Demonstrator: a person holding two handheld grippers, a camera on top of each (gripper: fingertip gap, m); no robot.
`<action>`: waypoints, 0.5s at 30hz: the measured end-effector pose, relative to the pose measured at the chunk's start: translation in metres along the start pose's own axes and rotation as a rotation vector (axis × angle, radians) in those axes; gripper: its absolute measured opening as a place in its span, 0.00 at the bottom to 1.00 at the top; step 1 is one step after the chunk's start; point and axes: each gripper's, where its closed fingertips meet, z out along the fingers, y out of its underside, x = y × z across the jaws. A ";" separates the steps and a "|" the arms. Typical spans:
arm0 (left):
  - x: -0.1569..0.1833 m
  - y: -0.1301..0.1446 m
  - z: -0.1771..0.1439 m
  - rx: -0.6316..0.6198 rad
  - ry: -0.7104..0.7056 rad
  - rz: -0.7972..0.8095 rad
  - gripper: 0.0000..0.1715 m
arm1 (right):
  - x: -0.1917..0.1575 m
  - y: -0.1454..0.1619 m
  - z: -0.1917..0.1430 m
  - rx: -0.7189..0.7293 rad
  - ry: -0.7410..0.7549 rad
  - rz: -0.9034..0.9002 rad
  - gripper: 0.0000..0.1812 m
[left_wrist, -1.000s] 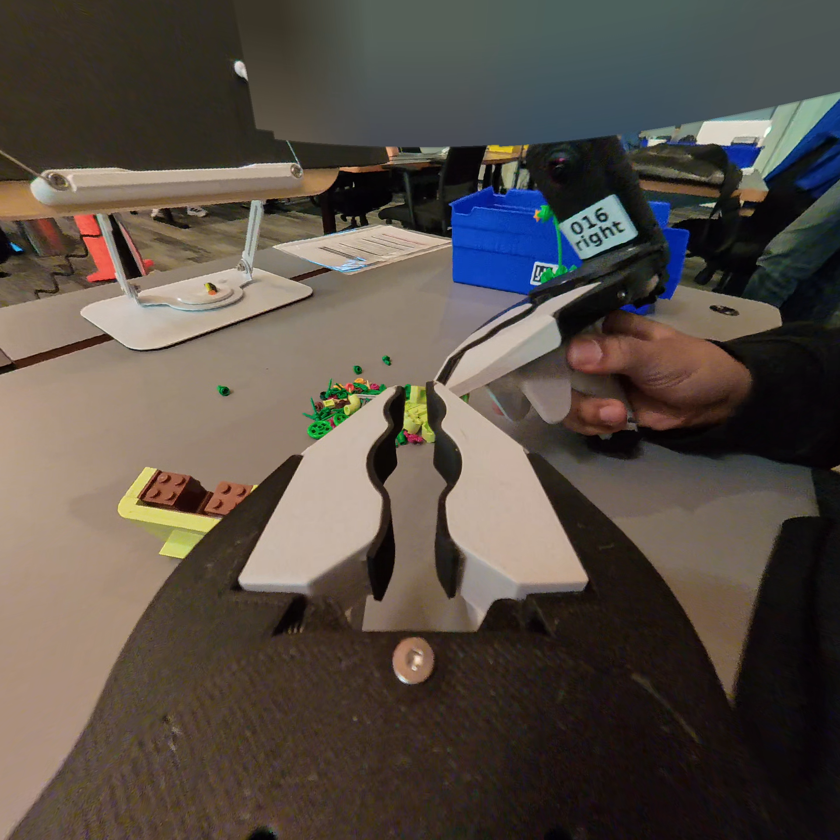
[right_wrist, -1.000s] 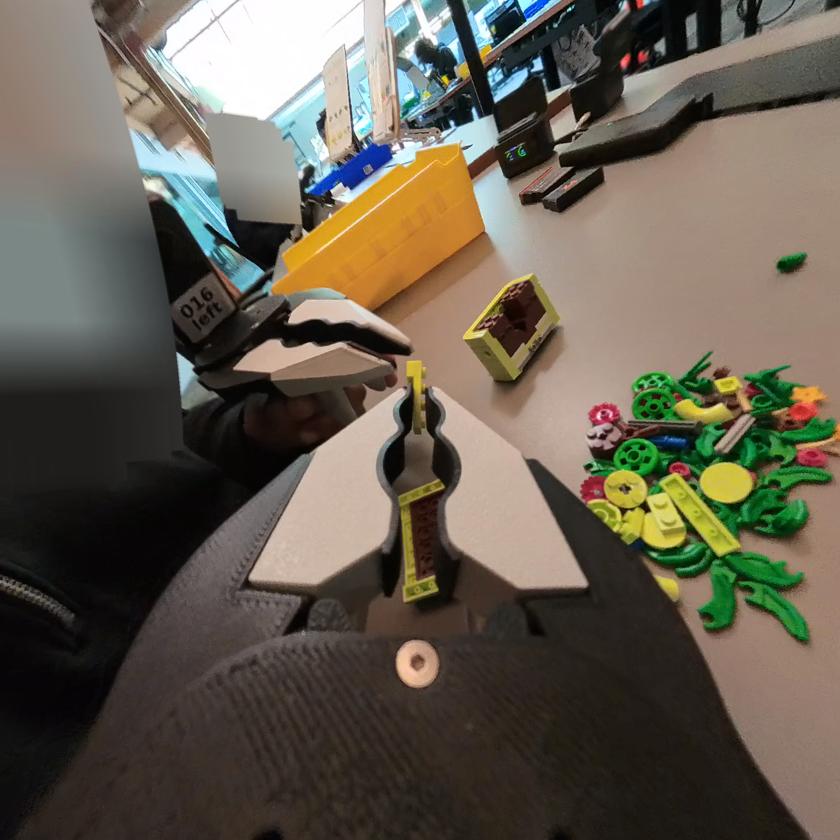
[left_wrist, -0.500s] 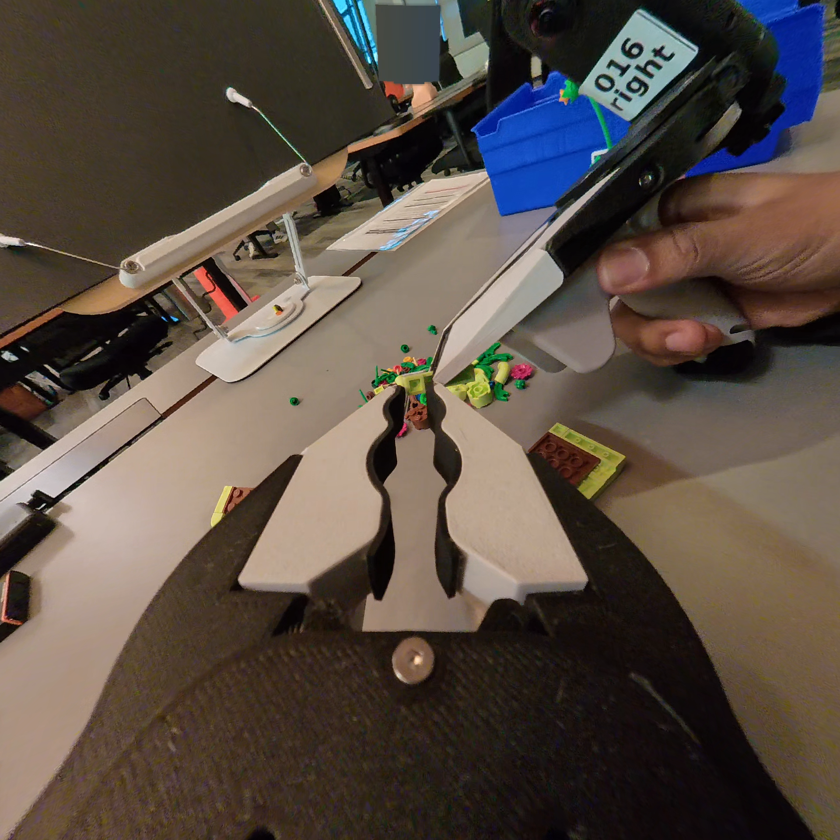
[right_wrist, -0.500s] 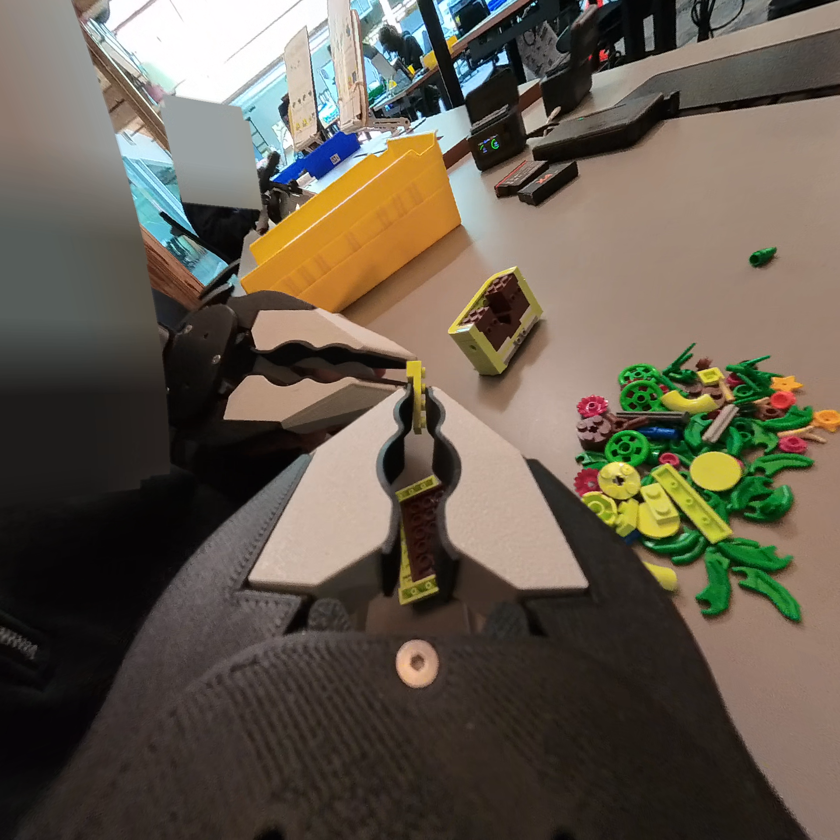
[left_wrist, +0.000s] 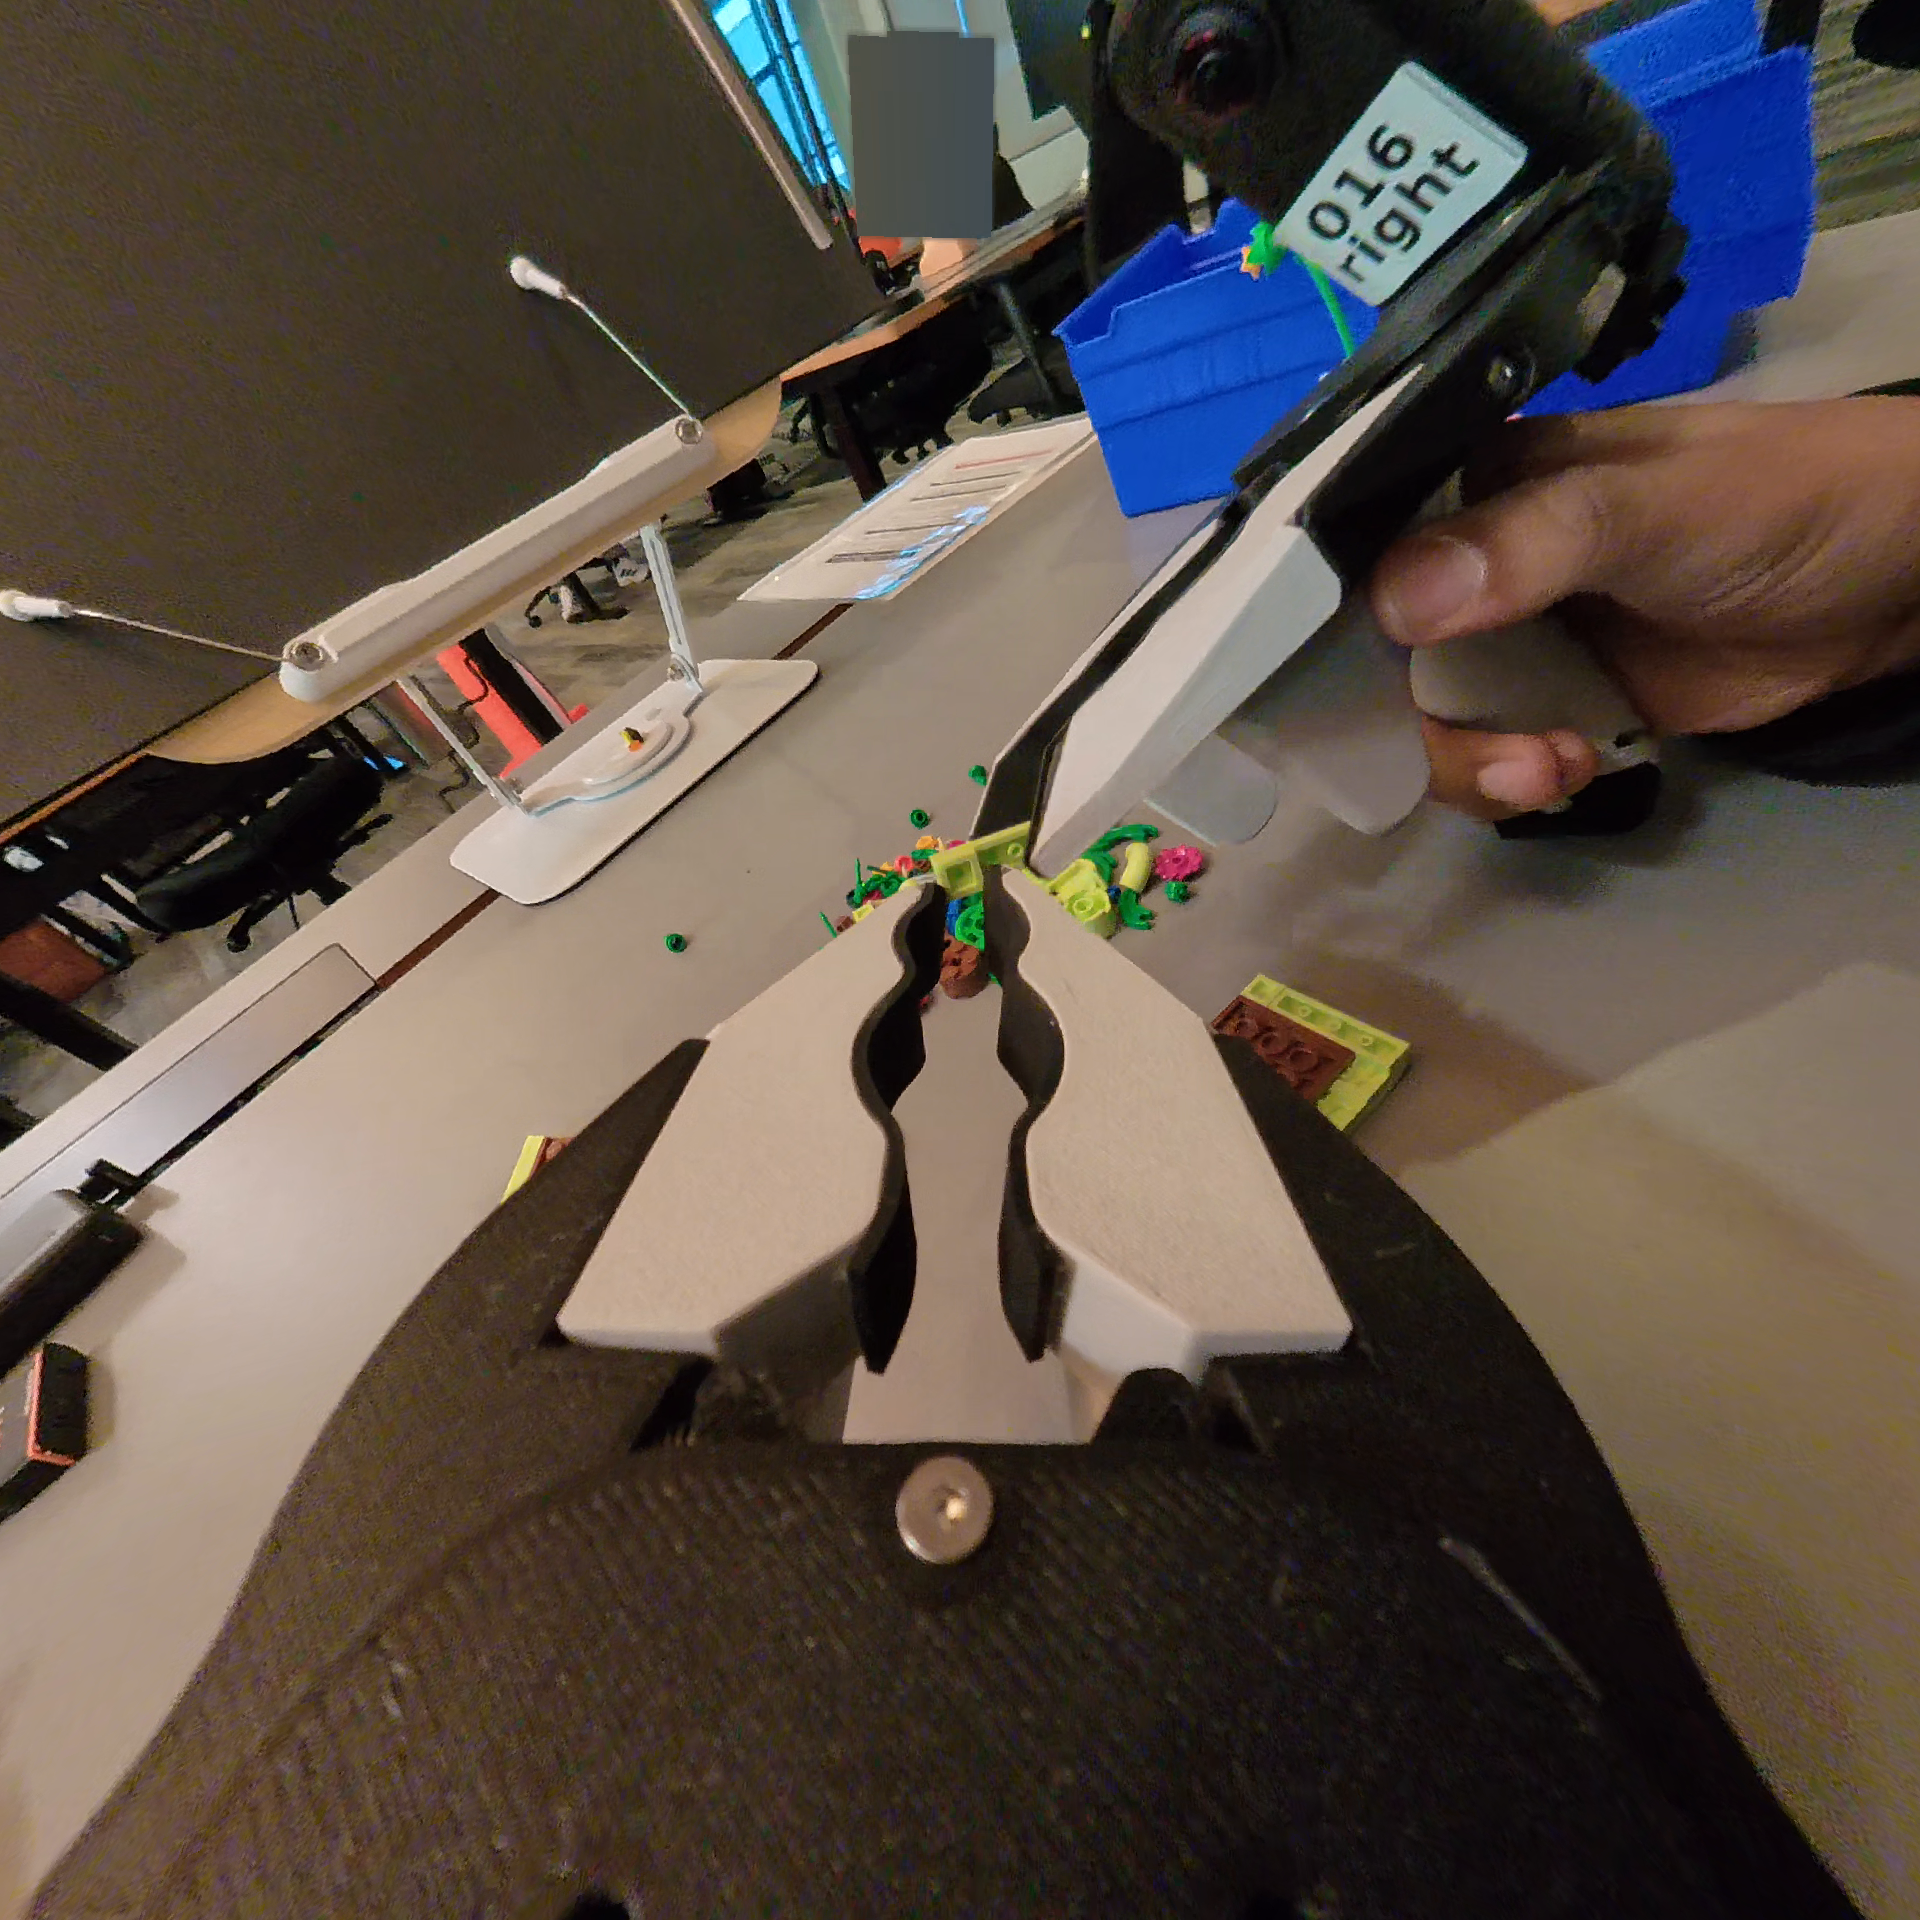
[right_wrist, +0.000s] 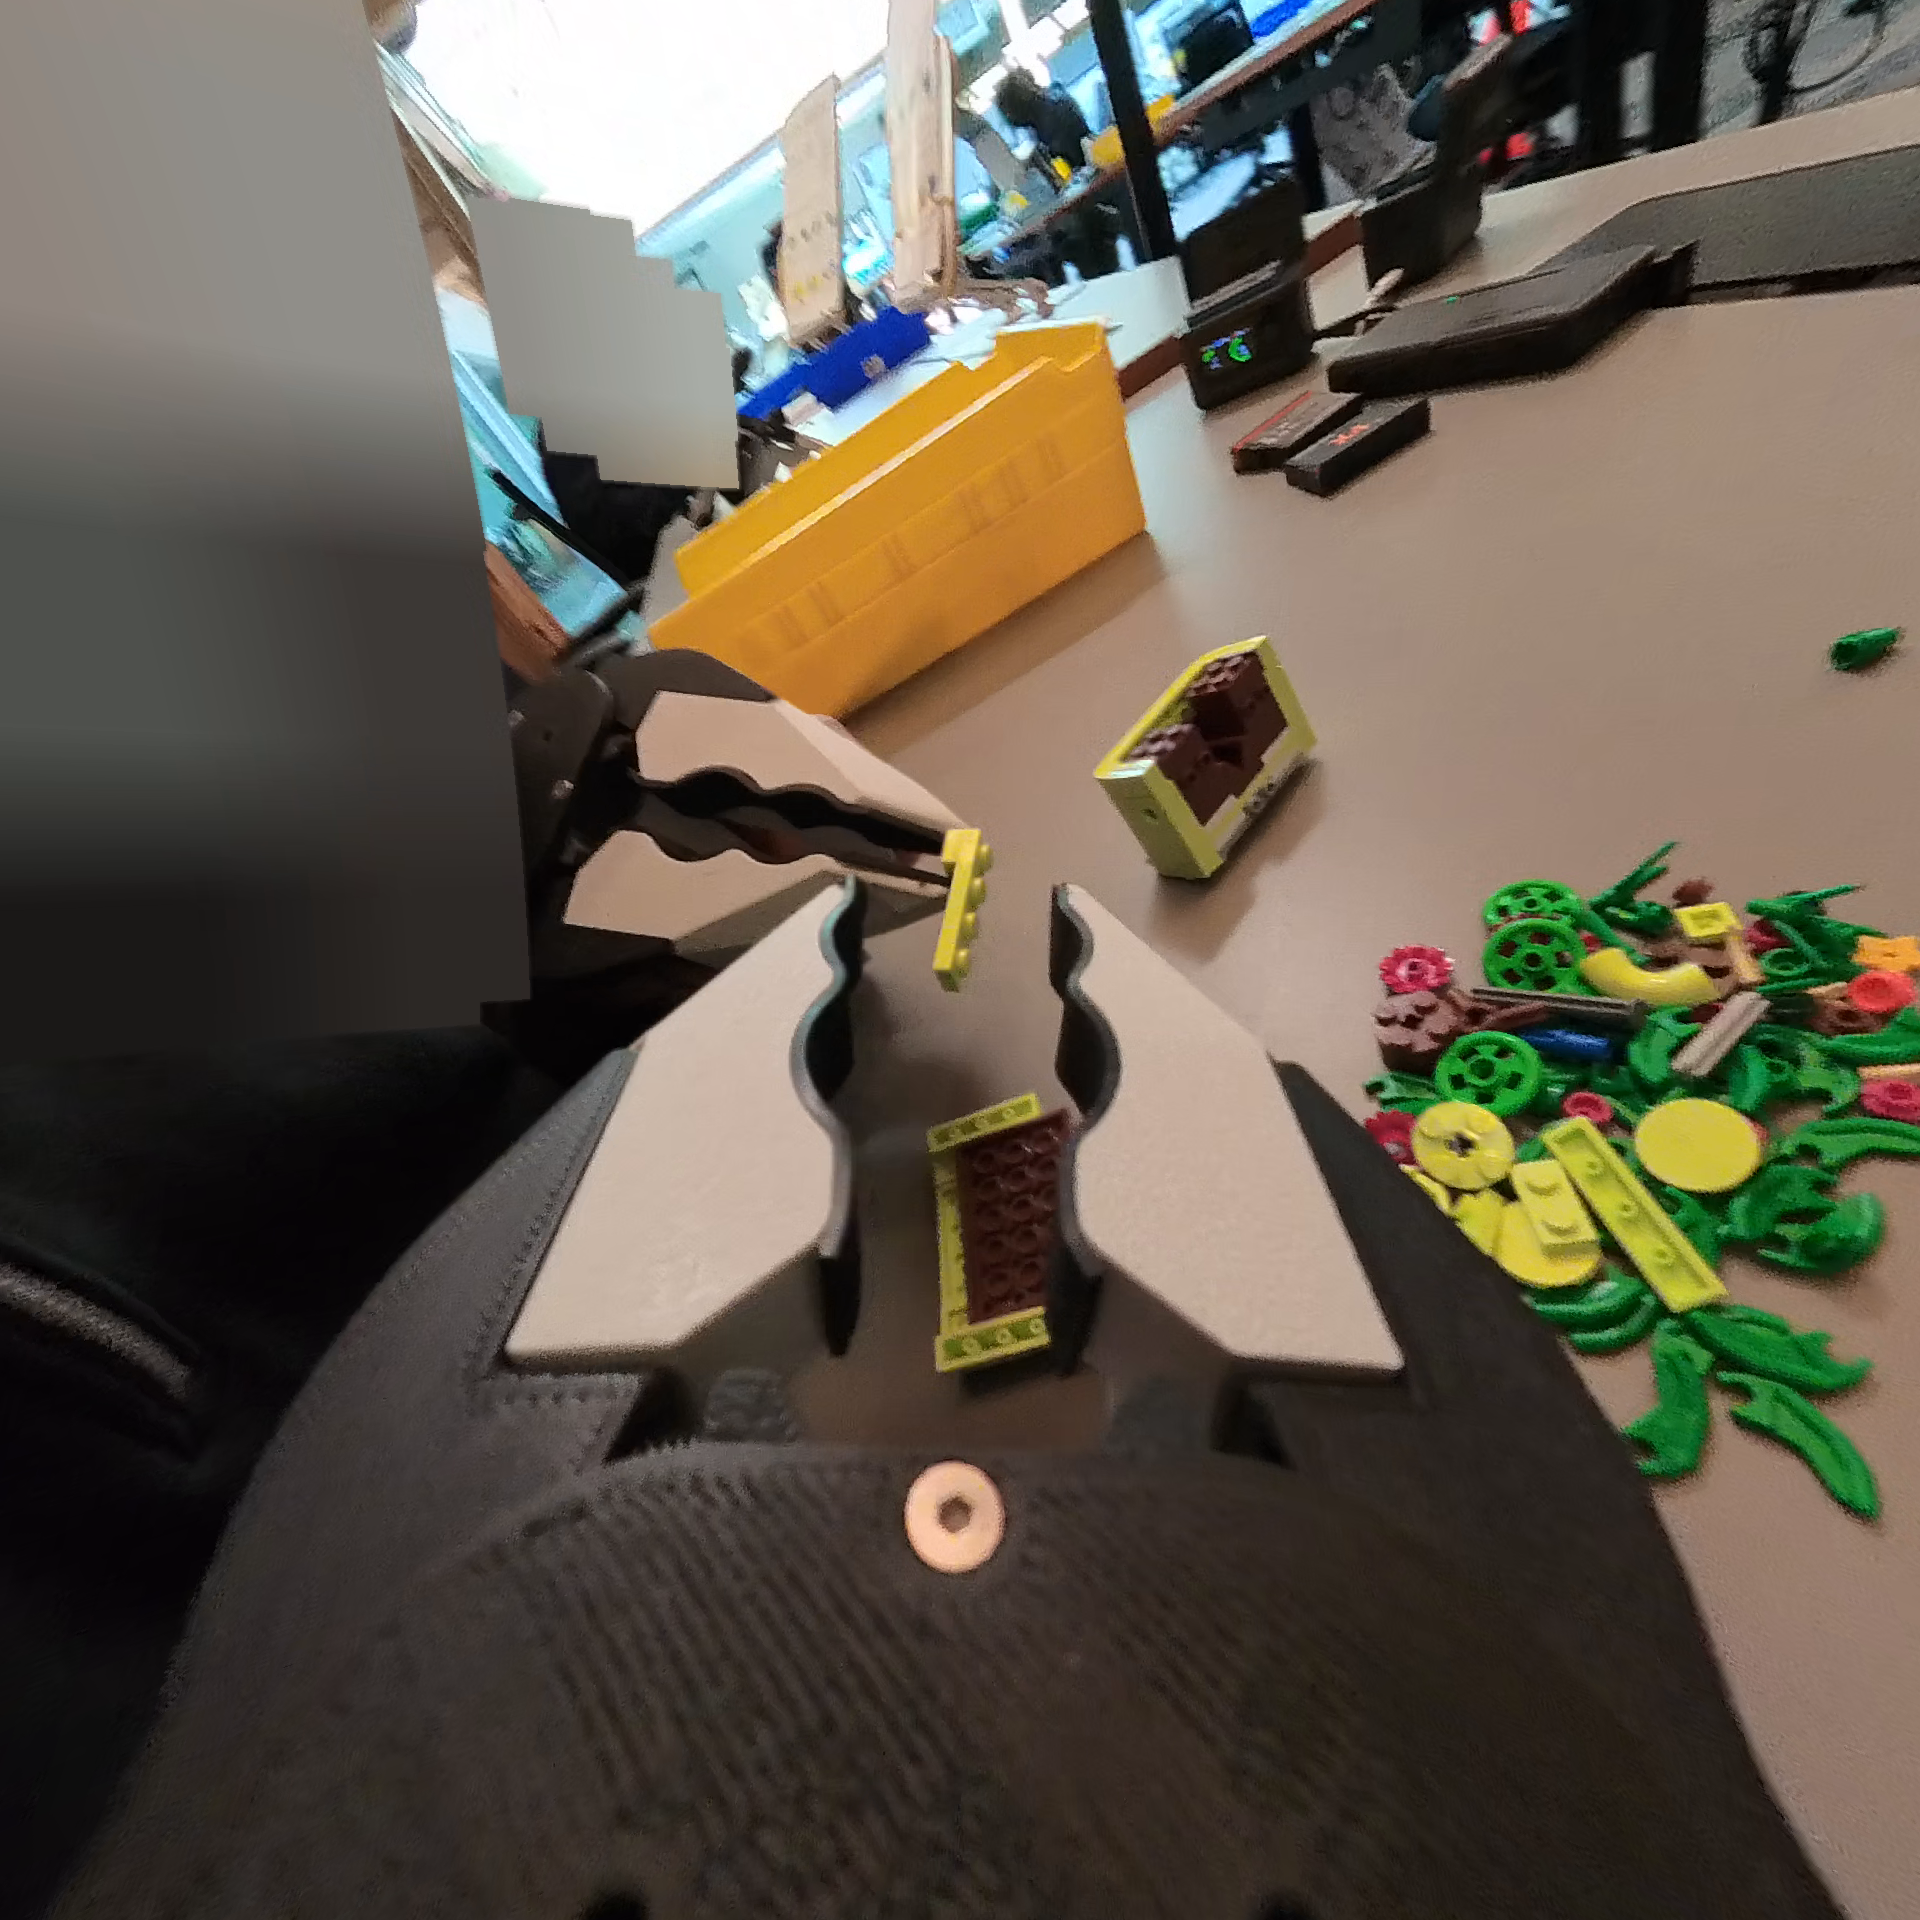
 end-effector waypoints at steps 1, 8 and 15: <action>0.000 -0.001 0.000 0.006 0.003 -0.004 0.02 | -0.002 -0.002 -0.001 0.015 -0.035 0.032 0.19; 0.000 -0.013 -0.006 0.091 0.035 -0.058 0.01 | -0.006 -0.012 -0.009 0.092 -0.273 0.395 0.14; 0.007 -0.020 -0.008 0.140 0.063 -0.035 0.01 | -0.020 -0.011 -0.011 0.084 -0.500 0.649 0.04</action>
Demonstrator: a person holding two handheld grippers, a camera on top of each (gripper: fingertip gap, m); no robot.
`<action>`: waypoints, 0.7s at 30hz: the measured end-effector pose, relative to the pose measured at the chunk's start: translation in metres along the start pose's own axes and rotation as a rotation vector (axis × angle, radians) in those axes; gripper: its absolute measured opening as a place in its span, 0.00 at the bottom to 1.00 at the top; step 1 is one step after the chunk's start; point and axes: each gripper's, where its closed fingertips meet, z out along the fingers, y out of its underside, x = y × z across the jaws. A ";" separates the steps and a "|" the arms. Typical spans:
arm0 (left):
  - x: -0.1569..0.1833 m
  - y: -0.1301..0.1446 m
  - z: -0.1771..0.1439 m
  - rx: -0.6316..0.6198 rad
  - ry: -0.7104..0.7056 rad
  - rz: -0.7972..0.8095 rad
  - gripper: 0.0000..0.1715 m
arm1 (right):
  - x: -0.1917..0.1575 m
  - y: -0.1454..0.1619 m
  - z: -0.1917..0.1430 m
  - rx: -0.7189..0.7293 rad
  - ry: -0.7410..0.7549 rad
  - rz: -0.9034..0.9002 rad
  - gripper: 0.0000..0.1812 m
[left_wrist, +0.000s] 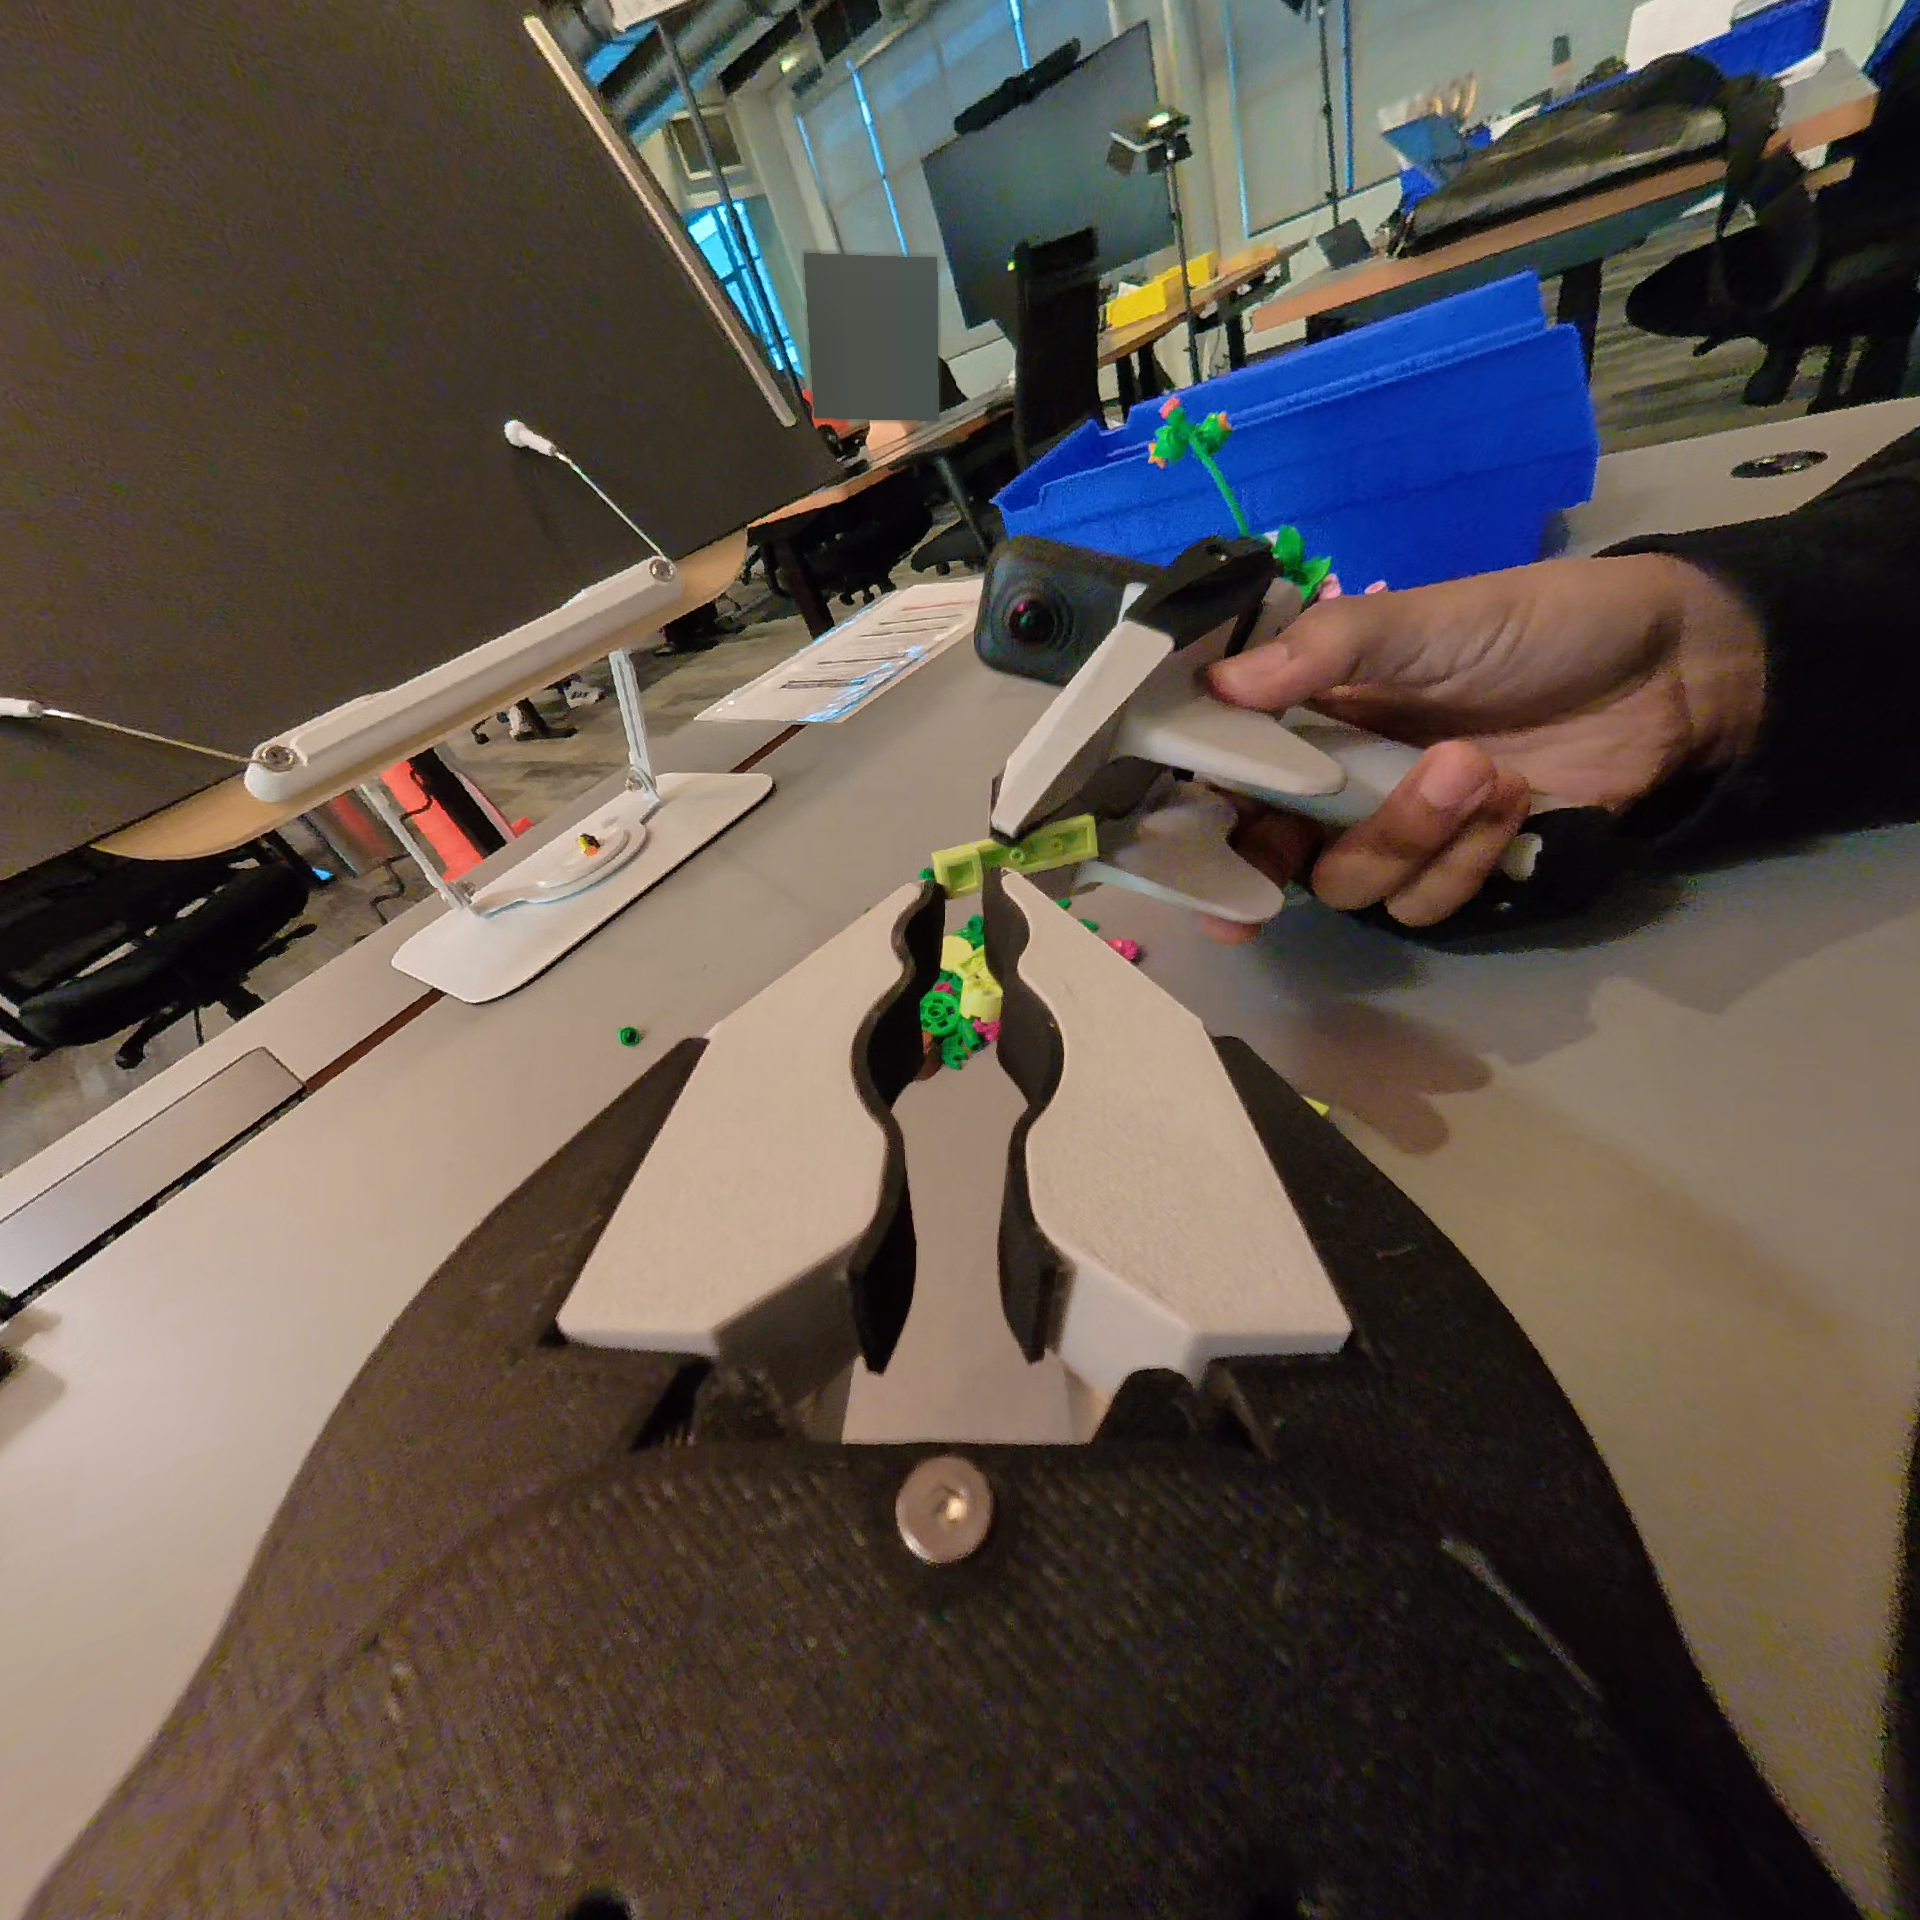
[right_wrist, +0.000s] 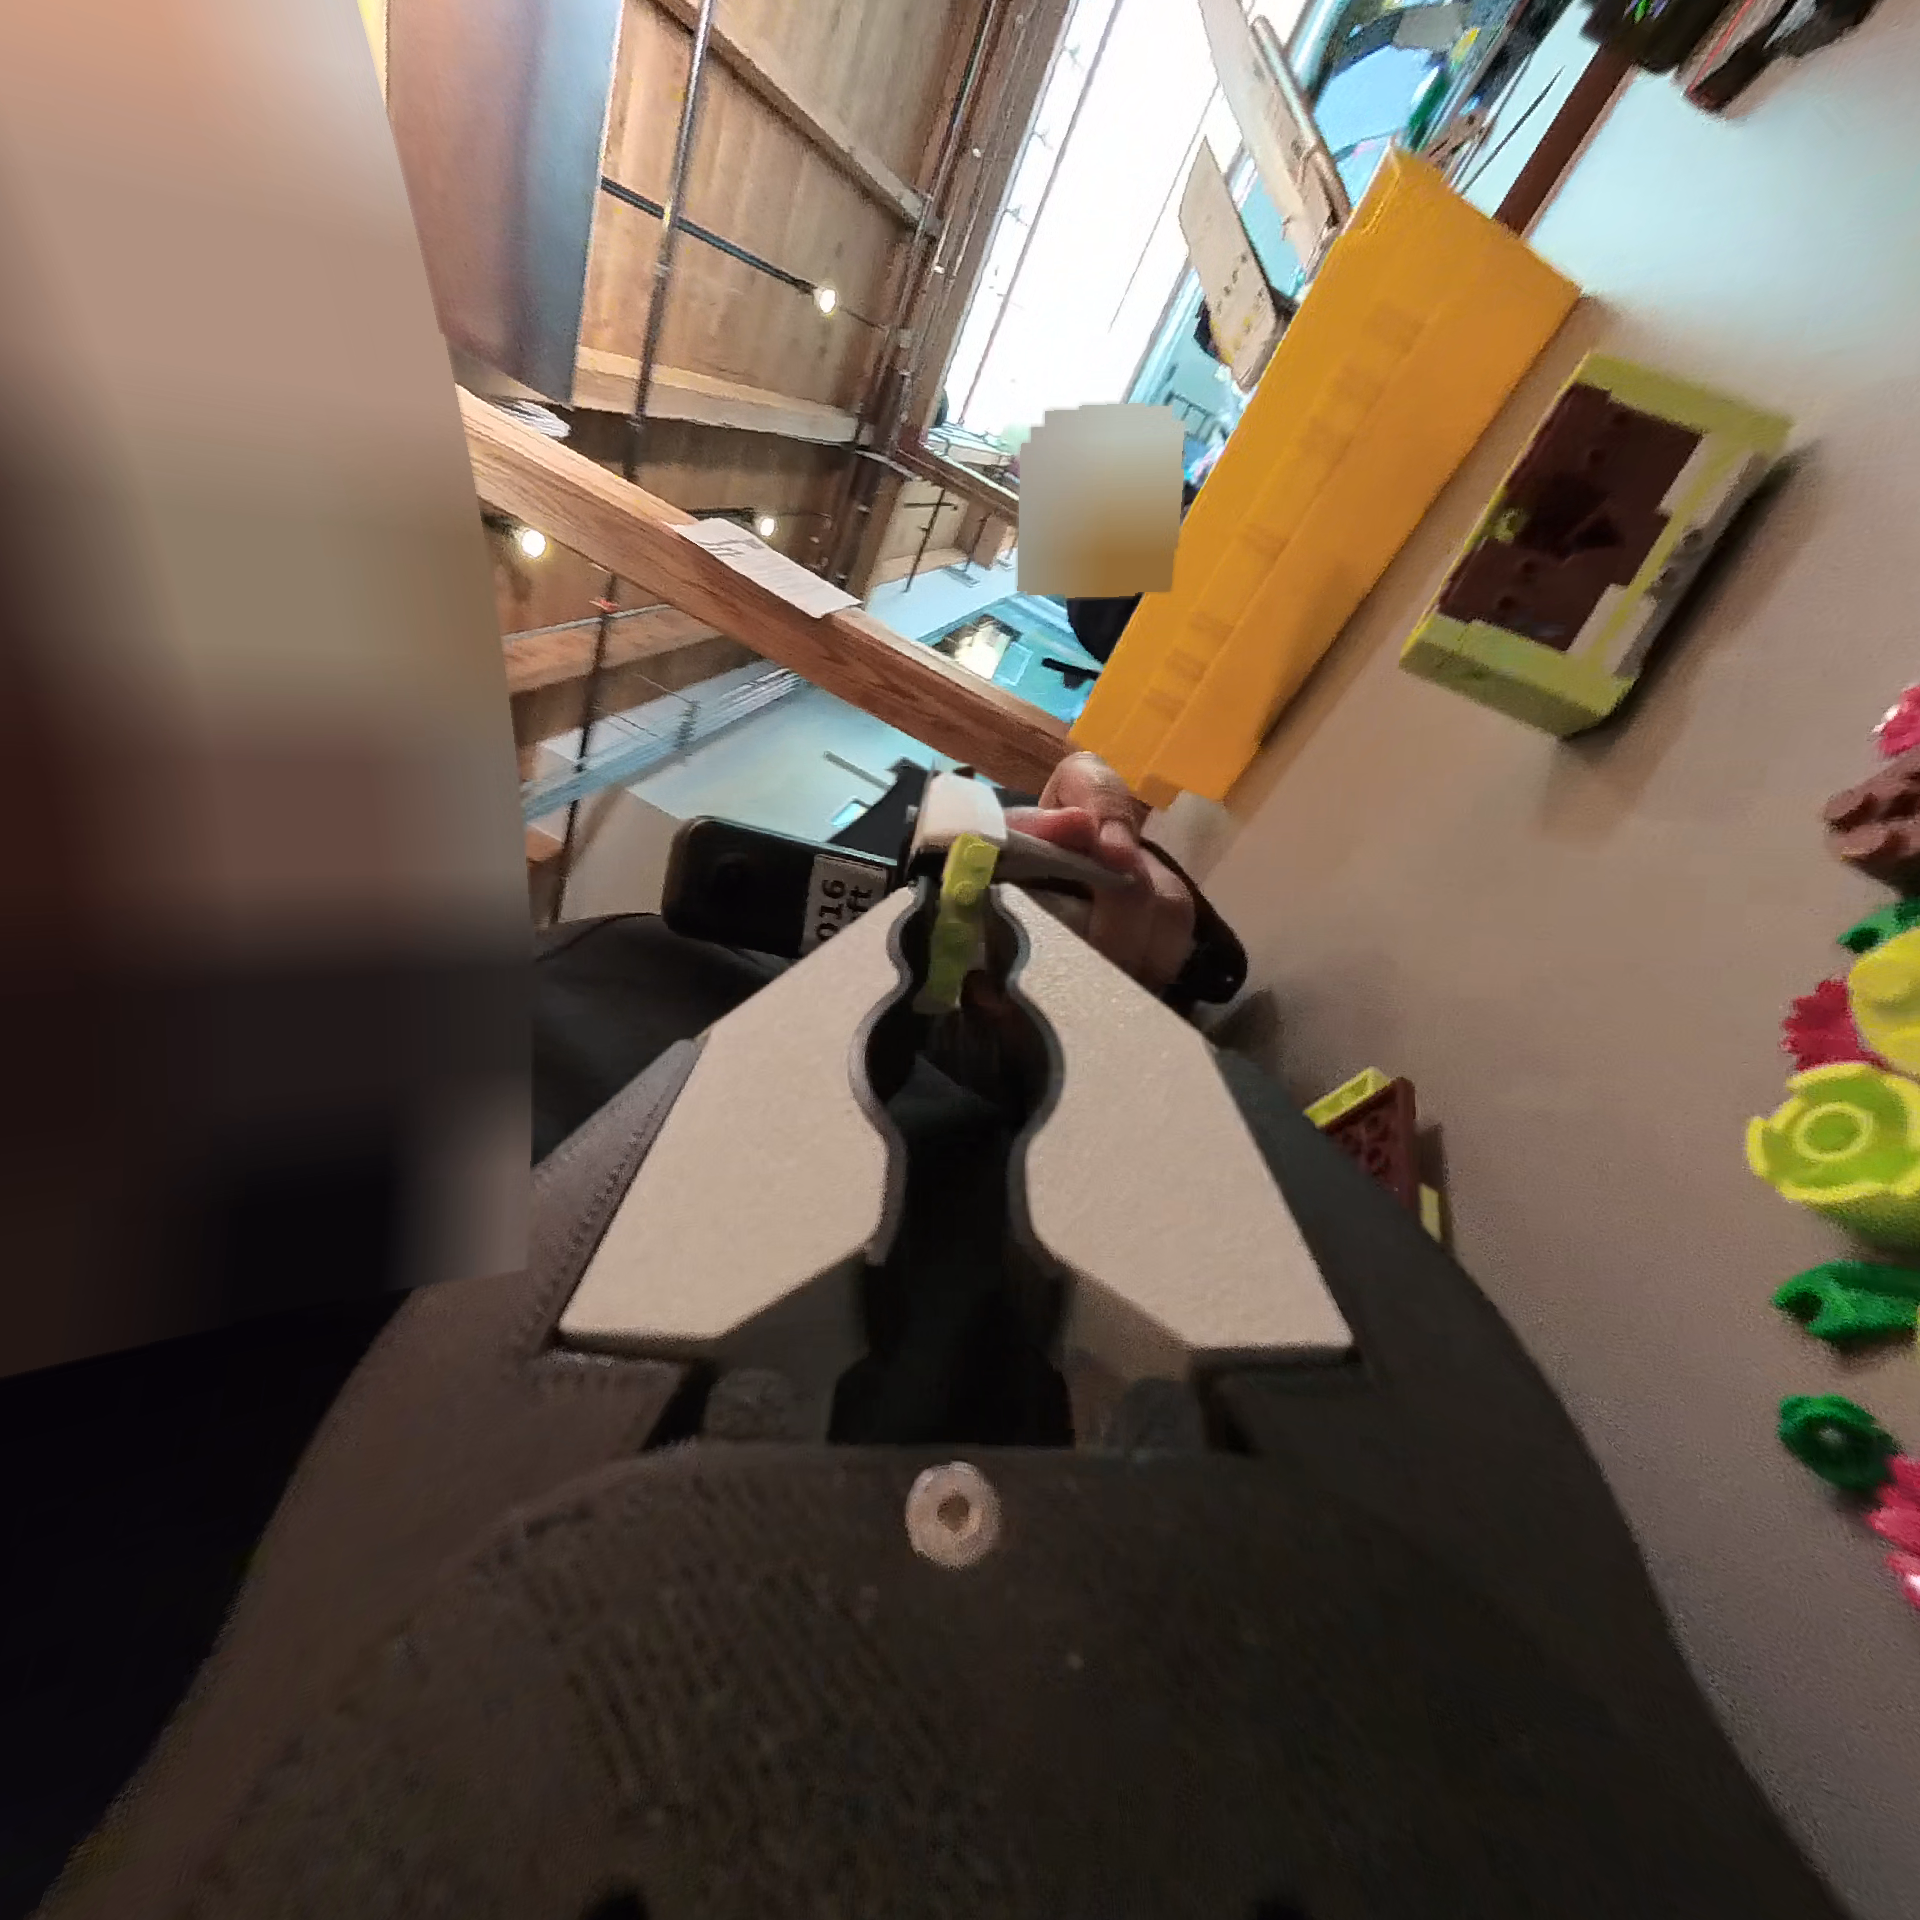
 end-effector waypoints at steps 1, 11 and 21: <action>0.001 0.000 0.000 0.000 0.002 0.002 0.02 | 0.001 0.001 -0.001 -0.001 -0.008 0.025 0.04; 0.001 0.007 0.002 -0.026 -0.033 0.085 0.04 | 0.011 0.002 -0.001 -0.023 0.101 -0.047 0.03; 0.003 0.006 0.000 -0.052 -0.012 0.103 0.02 | 0.009 0.006 -0.001 -0.066 0.145 -0.140 0.03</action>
